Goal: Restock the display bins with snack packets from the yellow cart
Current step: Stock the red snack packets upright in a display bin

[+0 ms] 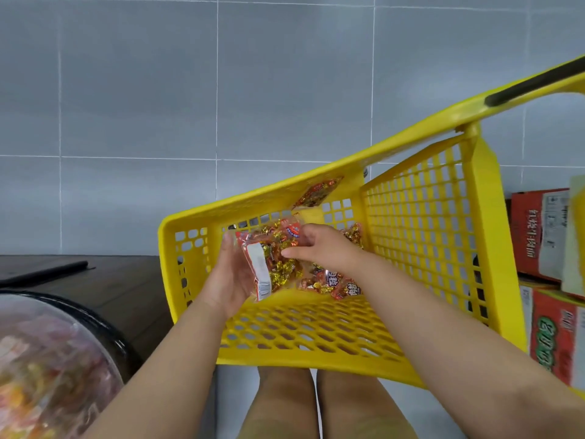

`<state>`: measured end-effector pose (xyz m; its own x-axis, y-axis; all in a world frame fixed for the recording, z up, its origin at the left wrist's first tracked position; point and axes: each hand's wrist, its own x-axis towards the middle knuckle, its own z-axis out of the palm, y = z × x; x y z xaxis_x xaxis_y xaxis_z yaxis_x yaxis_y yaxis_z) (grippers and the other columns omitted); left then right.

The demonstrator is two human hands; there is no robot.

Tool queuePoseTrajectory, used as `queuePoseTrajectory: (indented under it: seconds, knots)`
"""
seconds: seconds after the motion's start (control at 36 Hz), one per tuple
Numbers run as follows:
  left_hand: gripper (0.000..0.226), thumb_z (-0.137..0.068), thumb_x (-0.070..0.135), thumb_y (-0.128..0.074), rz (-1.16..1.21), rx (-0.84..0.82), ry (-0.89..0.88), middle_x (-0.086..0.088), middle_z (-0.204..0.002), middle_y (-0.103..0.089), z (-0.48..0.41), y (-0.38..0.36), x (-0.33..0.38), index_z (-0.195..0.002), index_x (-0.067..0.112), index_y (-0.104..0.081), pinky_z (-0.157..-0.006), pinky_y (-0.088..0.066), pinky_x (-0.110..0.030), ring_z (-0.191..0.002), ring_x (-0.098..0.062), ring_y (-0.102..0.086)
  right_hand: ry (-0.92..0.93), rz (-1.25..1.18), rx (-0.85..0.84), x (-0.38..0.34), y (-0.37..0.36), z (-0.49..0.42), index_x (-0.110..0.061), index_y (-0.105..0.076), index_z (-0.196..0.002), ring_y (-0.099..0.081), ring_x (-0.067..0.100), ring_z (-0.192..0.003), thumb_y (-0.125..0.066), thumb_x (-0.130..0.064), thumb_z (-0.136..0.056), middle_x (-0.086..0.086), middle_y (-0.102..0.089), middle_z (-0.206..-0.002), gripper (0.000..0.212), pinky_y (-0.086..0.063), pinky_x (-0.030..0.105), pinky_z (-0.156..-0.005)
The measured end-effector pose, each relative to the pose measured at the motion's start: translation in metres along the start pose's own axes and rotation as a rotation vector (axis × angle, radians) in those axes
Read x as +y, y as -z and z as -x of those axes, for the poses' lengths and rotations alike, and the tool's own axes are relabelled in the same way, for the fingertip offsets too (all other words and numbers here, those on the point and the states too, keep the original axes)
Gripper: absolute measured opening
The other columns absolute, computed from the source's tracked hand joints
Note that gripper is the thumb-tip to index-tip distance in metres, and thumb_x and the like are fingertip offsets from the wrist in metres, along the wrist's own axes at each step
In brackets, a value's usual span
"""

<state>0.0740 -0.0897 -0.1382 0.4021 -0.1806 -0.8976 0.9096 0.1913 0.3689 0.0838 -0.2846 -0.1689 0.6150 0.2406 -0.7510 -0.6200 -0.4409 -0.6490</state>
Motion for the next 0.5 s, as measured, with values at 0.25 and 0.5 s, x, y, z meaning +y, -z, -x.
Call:
queuePoseTrajectory:
  seconds: [0.25,0.5]
  knots:
    - [0.05,-0.078,0.017,-0.076,-0.131,0.263,-0.019,-0.006,-0.118,-0.066,-0.013,-0.001,-0.008,-0.123,0.018,-0.054,-0.085,-0.054,-0.044,-0.106,-0.026,-0.064,-0.015,0.115,-0.063,-0.011,0.005,-0.022,-0.031,-0.054,-0.092,-0.056,0.0,-0.082,-0.056,-0.056,-0.085,-0.014,-0.06,-0.092,0.026,-0.042,0.022,-0.066]
    - [0.045,-0.076,0.022,-0.079,-0.118,0.376,0.052,-0.006,-0.099,-0.073,-0.019,0.024,-0.012,-0.116,0.017,-0.059,-0.066,-0.056,-0.035,-0.083,-0.024,-0.071,-0.267,-0.768,0.556,-0.004,0.05,-0.062,-0.024,-0.04,-0.112,-0.055,0.03,-0.103,-0.043,-0.022,-0.096,0.005,-0.051,-0.109,0.016,-0.049,0.046,-0.091]
